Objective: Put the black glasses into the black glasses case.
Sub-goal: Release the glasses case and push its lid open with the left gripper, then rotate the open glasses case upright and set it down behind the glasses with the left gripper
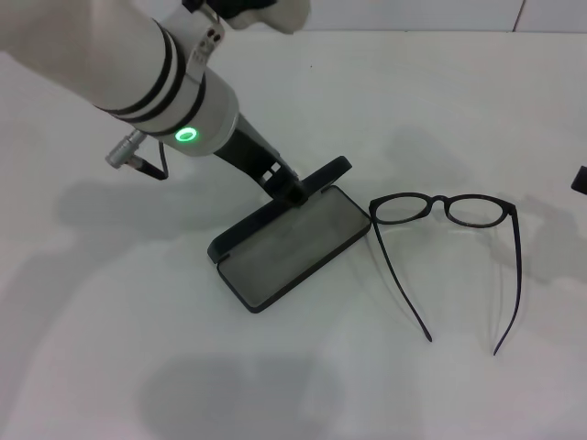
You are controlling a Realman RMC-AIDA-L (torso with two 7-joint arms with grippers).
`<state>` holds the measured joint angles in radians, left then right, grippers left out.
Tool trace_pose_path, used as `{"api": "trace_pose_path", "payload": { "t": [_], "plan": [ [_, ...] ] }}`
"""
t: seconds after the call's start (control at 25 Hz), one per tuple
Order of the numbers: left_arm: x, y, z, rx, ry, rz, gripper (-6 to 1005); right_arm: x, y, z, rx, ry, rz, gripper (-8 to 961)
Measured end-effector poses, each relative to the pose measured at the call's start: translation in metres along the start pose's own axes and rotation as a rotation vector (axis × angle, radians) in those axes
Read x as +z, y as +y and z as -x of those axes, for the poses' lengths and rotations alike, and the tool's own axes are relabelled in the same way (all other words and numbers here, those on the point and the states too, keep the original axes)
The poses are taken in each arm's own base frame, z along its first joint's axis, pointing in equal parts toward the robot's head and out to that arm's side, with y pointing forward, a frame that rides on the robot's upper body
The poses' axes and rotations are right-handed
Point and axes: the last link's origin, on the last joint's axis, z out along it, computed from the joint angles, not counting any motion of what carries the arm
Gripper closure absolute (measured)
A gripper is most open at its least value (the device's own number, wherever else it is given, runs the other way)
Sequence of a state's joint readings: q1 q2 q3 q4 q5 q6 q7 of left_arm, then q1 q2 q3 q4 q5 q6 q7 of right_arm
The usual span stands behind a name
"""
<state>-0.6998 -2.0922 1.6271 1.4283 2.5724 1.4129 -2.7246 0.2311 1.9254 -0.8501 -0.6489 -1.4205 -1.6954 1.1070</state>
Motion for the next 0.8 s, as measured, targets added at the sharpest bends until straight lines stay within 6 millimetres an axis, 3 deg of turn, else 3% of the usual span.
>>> {"api": "trace_pose_path", "payload": {
  "t": [0.8],
  "plan": [
    [0.030, 0.000, 0.012, -0.008, -0.091, 0.022, 401, 0.007, 0.001, 0.001, -0.003, -0.005, 0.016, 333]
  ]
}}
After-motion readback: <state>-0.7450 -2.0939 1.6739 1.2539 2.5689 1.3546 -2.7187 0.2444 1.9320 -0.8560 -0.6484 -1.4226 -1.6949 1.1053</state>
